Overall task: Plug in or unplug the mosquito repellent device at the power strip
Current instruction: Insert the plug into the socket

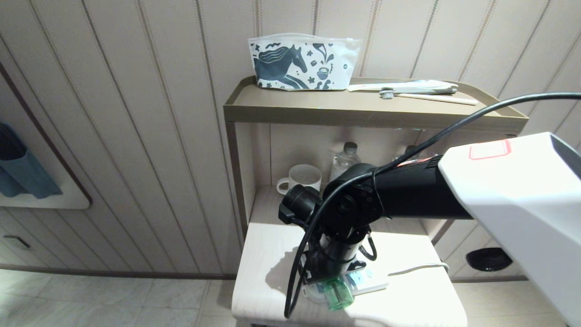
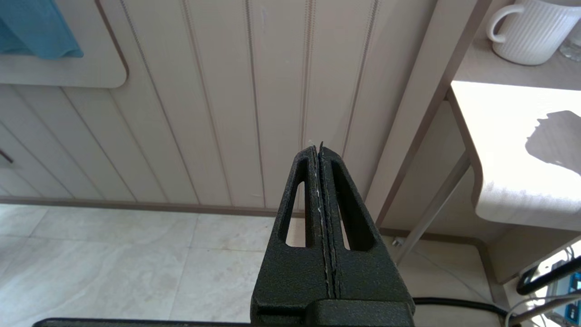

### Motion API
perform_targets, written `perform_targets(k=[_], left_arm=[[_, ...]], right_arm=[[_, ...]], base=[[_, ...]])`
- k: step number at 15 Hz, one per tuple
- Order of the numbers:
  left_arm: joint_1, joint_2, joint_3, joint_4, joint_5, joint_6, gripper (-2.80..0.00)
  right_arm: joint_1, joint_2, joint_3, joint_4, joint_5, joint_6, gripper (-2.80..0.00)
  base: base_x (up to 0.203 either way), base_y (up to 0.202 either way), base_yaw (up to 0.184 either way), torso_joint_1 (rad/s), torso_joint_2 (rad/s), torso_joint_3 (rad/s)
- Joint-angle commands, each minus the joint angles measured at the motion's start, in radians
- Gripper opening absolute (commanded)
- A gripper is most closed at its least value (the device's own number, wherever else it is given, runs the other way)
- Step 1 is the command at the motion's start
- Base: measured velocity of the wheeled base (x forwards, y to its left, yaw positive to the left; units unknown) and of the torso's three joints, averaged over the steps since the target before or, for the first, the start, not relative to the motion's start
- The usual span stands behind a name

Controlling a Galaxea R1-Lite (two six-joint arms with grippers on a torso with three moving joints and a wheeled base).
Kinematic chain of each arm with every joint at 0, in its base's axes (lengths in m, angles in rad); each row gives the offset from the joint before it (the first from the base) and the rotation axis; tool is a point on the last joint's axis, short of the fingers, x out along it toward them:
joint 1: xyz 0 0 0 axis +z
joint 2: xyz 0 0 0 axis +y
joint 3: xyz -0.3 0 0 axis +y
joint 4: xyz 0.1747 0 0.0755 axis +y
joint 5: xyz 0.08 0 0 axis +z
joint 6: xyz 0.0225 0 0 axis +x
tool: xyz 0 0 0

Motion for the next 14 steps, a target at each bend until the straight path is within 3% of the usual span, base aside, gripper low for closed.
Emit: perform_targets(k=[1,14], left_arm=[[0.000,0.001,0.000,0.001,0.000,0.000,-2.80],[-0.001,0.001,0.000,0.001,0.000,0.000,-2.80]], right_arm=[[0.001,-0.034,-0.003,0.005,-0.001,0.003,0.00],[0.059,-0.223,-0.025,0.004,-0.061,0.003,0.00]], base=[[0.000,0.000,0.000,0.000,0.00,0.000],[0.000,0.000,0.000,0.000,0.00,0.000]])
